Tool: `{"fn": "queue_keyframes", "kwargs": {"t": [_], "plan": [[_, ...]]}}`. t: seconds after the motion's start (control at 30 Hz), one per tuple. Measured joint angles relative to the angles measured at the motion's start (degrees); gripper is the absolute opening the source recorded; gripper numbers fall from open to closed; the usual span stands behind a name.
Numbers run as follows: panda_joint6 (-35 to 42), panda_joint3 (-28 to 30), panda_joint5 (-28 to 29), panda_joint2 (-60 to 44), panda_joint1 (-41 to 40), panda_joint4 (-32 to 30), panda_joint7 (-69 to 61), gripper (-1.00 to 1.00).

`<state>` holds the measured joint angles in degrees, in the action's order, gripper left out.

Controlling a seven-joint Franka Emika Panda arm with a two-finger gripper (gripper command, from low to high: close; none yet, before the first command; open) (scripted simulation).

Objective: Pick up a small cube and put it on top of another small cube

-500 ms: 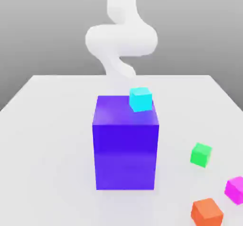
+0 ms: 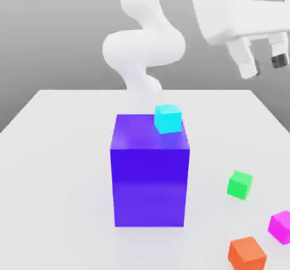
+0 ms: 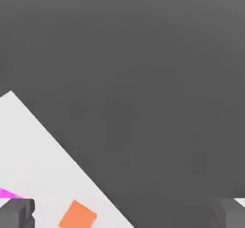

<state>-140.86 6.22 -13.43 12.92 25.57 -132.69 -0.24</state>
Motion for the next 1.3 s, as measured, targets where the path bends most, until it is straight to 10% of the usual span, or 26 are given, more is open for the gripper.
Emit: {"fn": "queue_keyframes", "kwargs": {"t": [0.3, 0.73, 0.77, 1.3], "plan": [[-5.4, -3.5, -0.7, -16.0, 7.6, -0.7, -19.1, 0.0], [-17.7, -5.4, 12.6, -38.1, 13.8, -0.6, -30.4, 0.0], [-19.3, -5.5, 12.5, -40.2, 13.8, -0.1, -30.5, -1.0], [-11.9, -6.5, 10.3, -24.8, 14.6, -9.5, -27.2, -1.0]]}}
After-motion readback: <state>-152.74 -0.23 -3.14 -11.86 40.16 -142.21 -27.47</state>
